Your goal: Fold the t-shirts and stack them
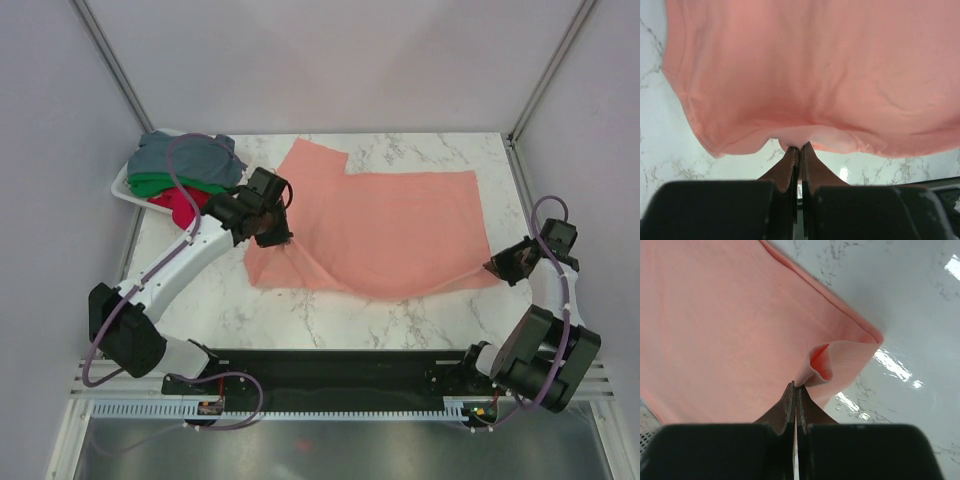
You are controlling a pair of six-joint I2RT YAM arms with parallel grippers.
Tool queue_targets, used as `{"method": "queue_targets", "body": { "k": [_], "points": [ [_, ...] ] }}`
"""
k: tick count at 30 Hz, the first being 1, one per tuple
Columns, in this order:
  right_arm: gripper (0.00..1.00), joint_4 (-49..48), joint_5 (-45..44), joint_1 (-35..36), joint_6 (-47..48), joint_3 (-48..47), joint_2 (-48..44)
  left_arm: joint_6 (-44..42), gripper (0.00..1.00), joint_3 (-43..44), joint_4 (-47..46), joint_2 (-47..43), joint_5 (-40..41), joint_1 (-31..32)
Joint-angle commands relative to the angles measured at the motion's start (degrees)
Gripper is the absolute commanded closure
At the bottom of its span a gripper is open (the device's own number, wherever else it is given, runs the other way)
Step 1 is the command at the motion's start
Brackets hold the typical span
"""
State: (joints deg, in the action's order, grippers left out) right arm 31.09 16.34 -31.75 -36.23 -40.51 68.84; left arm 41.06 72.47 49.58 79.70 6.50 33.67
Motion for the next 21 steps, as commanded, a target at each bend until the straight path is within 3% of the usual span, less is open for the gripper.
{"method": "queue_targets", "body": {
  "k": [1,9,21],
  "points": [
    [1.00,-4.28,-2.44,1.95,-0.60,-5.10,4.27,-7.83,0.98,7.06,-1.24,4.12,-1.58,-3.34],
    [1.00,-7.80,-3.33,2.22,-2.00,-10.46,13.50,-12.84,0.96,20.76,2.62,18.55,-4.83,-8.88],
    [1.00,-11.05,-2.72,4.59,-0.60,-15.38,23.80,-14.25,0.96,23.16,3.68,23.75,-4.13,-13.89]
  ]
}}
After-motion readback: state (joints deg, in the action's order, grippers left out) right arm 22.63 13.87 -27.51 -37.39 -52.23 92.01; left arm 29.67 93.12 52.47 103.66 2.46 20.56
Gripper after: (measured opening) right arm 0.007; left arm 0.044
